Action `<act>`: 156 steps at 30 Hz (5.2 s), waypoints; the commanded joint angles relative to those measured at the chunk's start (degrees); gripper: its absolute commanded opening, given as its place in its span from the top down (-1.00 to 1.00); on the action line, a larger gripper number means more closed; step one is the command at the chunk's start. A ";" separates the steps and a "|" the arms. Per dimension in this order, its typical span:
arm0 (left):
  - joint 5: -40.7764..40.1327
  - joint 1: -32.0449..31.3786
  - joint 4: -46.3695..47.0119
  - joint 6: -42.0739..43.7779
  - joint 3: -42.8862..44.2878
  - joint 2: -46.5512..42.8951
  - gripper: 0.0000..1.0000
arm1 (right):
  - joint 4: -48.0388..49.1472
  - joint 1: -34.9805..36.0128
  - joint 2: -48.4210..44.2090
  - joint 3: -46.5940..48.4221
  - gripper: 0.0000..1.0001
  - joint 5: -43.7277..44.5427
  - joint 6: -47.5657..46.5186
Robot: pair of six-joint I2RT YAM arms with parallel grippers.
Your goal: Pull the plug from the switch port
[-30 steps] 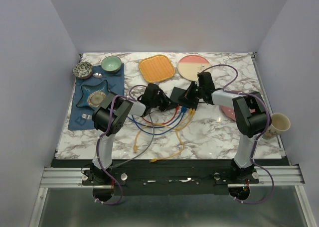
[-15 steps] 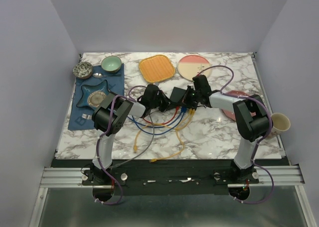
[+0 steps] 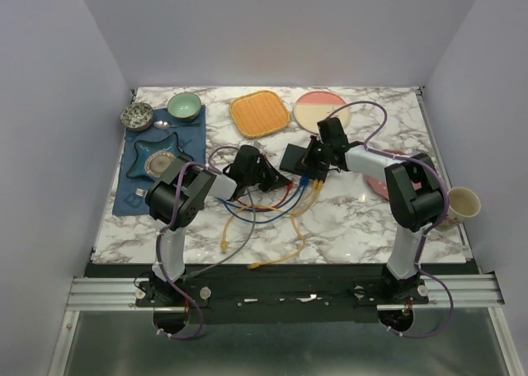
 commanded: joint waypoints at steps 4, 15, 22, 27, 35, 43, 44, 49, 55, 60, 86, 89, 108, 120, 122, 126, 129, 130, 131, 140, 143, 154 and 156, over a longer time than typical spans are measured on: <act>-4.48 1.49 -14.16 5.85 -7.74 -4.52 1.00 | -2.07 -0.57 0.19 1.01 0.99 2.58 -0.75; -15.37 13.26 -26.28 6.82 -20.67 -27.99 1.00 | -0.75 -0.57 -3.85 -1.80 0.99 4.95 -1.54; -19.61 13.97 -33.15 9.99 -15.05 -32.66 0.19 | 1.88 -0.57 -7.36 -5.23 0.97 6.00 -1.63; -16.88 11.43 -32.71 10.08 -8.56 -29.17 -0.70 | 2.59 -2.14 -8.42 -4.97 0.58 6.63 -0.14; -12.24 3.87 -24.56 9.38 -1.69 -20.11 -0.89 | 4.43 -8.82 -4.74 -2.34 -0.33 3.72 2.77; 1.05 0.97 -5.99 4.62 1.91 -7.54 -0.58 | 2.50 -10.85 2.73 5.04 0.45 4.78 1.19; 1.05 0.27 -5.29 4.80 2.70 -6.57 -0.57 | 2.24 -10.94 3.52 6.61 0.46 4.78 1.10; 3.42 -0.36 2.08 1.47 4.99 -0.07 -0.44 | 1.27 -10.94 6.17 8.39 0.63 3.02 1.54; 4.48 -0.62 6.58 0.06 5.43 4.24 -0.28 | 3.99 -10.94 4.68 4.79 0.82 1.44 3.73; 4.92 -0.88 6.67 -0.21 6.66 6.53 -0.22 | 6.54 -10.85 2.31 1.62 0.97 0.39 4.88; 6.06 -2.47 8.07 -1.70 5.96 10.22 0.02 | 14.54 -6.98 -0.43 -8.22 0.99 -5.85 8.57; 5.71 -2.47 8.77 -2.23 5.44 10.23 0.14 | 14.54 -7.07 0.63 -8.40 0.99 -5.86 9.10; -0.88 -2.20 6.75 -6.71 6.05 10.84 0.53 | 15.16 -7.07 3.44 -9.45 0.99 -5.15 9.54; 1.66 -2.20 10.44 -8.29 4.82 12.42 1.00 | 15.24 -6.98 3.36 -9.63 0.99 -5.06 9.36; 2.63 -2.20 11.41 -8.64 4.56 12.68 1.00 | 15.24 -6.98 3.35 -9.54 0.99 -4.98 9.36; 3.51 -2.11 12.55 -9.08 3.50 13.04 1.00 | 15.24 -7.07 3.35 -9.45 0.99 -4.98 9.45; 4.30 -2.11 12.55 -8.65 2.89 12.95 1.00 | 15.24 -6.98 3.18 -9.37 0.99 -4.98 9.36; 4.56 -2.11 12.29 -8.56 2.54 12.78 1.00 | 15.24 -7.07 3.18 -9.28 0.99 -4.98 9.27; 4.57 -2.03 11.77 -8.38 2.36 12.69 1.00 | 15.24 -6.98 3.18 -9.28 0.99 -4.98 9.19; 9.84 -1.59 6.59 -4.34 0.16 10.58 1.00 | 15.24 -6.98 3.53 -8.93 0.99 -4.80 9.45; 10.02 -1.32 5.88 -3.38 -1.07 9.17 1.00 | 15.24 -6.98 3.62 -8.84 0.99 -4.63 9.36; 9.58 -1.32 5.61 -3.90 -1.16 9.52 1.00 | 16.91 -6.37 -1.73 -13.14 0.99 -3.49 5.94; 9.31 -1.32 5.61 -3.99 -1.07 9.61 1.00 | 17.09 -4.97 -5.60 -14.98 0.89 -2.52 4.80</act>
